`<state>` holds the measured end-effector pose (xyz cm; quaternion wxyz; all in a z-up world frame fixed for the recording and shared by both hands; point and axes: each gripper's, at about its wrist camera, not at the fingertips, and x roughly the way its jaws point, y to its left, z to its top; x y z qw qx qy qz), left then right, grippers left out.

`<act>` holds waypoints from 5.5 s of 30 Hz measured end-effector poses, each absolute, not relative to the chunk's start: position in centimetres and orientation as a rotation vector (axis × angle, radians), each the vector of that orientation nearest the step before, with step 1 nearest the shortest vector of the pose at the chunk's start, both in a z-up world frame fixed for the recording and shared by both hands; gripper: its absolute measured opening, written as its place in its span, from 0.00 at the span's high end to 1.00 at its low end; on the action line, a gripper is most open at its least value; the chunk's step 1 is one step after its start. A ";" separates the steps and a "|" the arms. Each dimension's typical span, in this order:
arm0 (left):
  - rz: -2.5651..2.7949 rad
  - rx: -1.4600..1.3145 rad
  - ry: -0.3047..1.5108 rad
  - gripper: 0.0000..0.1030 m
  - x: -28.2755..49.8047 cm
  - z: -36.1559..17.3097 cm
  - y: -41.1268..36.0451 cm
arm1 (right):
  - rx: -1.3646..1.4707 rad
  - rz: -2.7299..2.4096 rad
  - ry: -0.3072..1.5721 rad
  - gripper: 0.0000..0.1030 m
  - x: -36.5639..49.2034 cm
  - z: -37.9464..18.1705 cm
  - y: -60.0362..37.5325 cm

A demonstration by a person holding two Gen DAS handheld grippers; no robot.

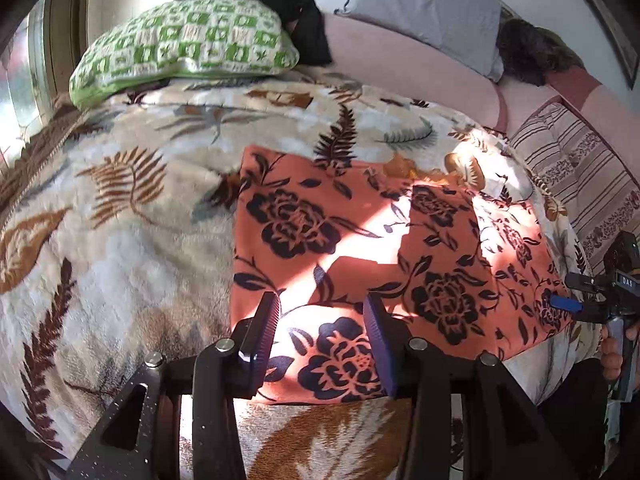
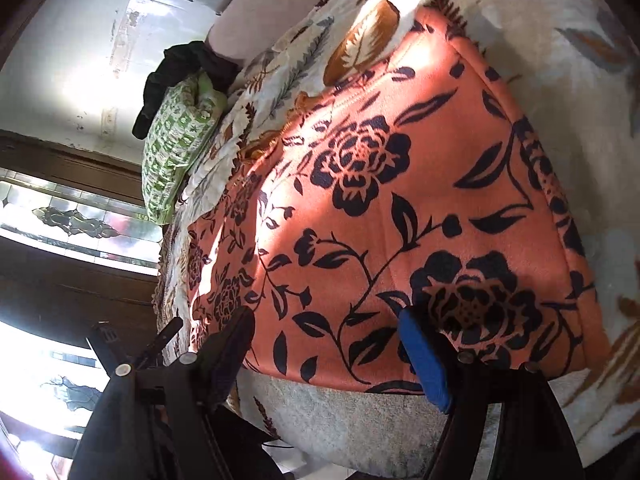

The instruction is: Fold small clothes

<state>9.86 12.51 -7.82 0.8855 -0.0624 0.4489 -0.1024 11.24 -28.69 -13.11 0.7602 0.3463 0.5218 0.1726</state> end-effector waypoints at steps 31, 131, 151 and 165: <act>-0.229 -0.127 1.000 0.32 8.6 -11.1 6.8 | 0.963 0.196 1.040 0.24 7.3 -16.6 -33.1; -0.194 0.088 0.972 0.20 14.7 -13.8 0.2 | 0.527 0.174 1.198 0.76 26.5 -17.1 -36.5; -0.108 -0.009 0.867 0.18 9.0 -9.5 7.0 | 0.870 0.311 1.076 0.23 10.5 -12.9 -32.0; -0.087 -0.017 0.966 0.18 8.7 -12.3 10.2 | 0.786 0.295 1.144 0.16 9.4 -15.5 -30.6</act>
